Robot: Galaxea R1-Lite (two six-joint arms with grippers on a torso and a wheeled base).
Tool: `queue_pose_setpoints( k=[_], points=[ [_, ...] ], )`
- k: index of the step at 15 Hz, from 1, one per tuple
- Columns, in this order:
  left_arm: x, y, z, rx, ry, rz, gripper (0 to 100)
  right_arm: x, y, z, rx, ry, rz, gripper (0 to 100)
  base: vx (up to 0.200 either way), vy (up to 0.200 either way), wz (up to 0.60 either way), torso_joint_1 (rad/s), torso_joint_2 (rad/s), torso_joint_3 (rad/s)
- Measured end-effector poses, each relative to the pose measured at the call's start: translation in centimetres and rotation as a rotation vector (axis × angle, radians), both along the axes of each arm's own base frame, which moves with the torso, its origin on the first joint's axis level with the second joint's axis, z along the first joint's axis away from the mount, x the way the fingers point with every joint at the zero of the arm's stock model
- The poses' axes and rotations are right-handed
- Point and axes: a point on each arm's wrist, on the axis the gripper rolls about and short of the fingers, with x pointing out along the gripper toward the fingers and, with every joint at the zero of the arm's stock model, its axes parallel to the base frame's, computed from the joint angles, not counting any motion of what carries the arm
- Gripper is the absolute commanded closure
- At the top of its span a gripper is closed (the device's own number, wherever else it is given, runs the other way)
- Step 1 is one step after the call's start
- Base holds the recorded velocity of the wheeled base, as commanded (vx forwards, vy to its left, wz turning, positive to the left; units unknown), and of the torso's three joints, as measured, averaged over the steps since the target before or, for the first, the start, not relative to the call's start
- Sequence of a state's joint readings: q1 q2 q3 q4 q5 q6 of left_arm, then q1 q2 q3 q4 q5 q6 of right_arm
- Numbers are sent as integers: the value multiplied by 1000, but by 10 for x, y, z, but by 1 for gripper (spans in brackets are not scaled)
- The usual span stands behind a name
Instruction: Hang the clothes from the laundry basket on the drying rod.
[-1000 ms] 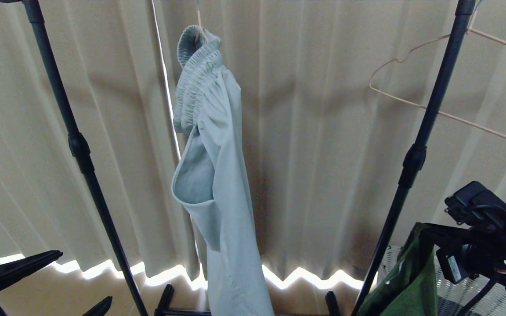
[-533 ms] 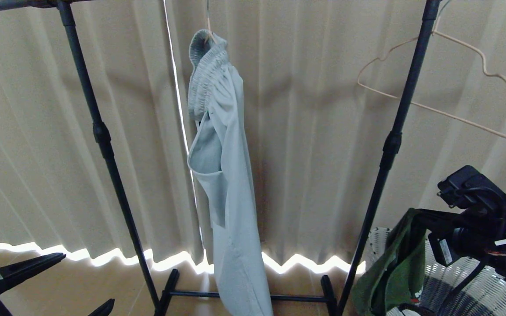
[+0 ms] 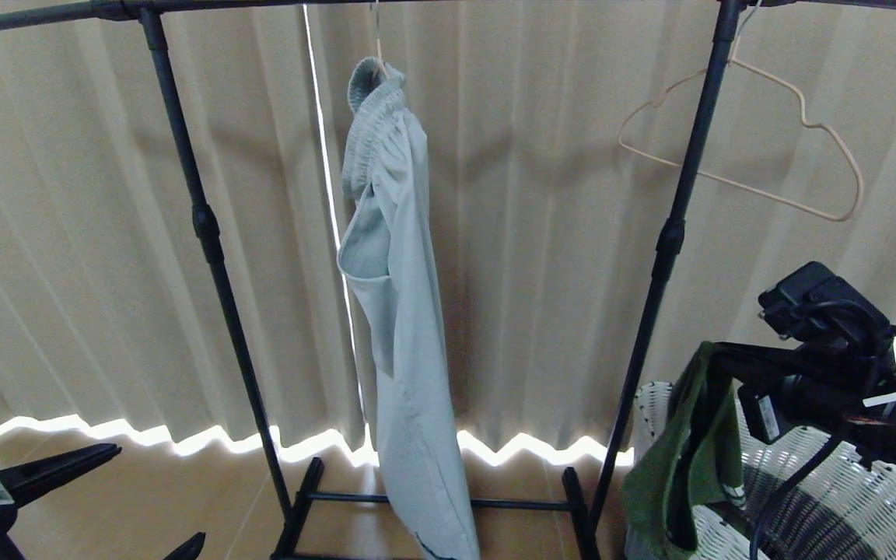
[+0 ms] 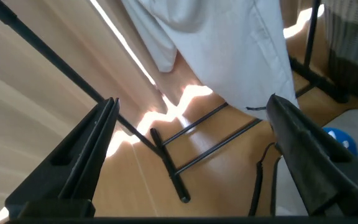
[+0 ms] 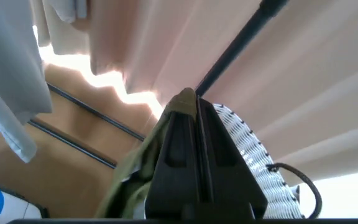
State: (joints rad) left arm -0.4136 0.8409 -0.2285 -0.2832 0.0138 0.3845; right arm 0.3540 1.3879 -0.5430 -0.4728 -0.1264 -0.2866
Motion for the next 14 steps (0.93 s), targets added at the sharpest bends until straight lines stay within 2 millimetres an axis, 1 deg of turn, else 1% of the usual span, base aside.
queue_pose_setpoints(
  k=[4, 6, 8, 12, 14],
  points=[
    [3, -2, 1, -3, 10, -5, 0, 0, 14, 8, 17, -34, 57, 100, 0, 0, 0, 0, 0, 0],
    [2, -6, 3, -19, 16, -66, 0, -5, 21, 7, 46, -22, 88, 100, 0, 0, 0, 0, 0, 0],
    [2, -16, 6, -28, 24, -165, 0, -10, 28, 8, 83, -18, 116, 100, 0, 0, 0, 0, 0, 0],
    [18, -41, 25, -35, 39, -277, 0, -10, 39, 30, 127, -89, 162, 100, 0, 0, 0, 0, 0, 0],
    [29, -60, 33, -70, 80, -311, 0, -12, 46, 43, 152, -132, 197, 100, 0, 0, 0, 0, 0, 0]
  ],
)
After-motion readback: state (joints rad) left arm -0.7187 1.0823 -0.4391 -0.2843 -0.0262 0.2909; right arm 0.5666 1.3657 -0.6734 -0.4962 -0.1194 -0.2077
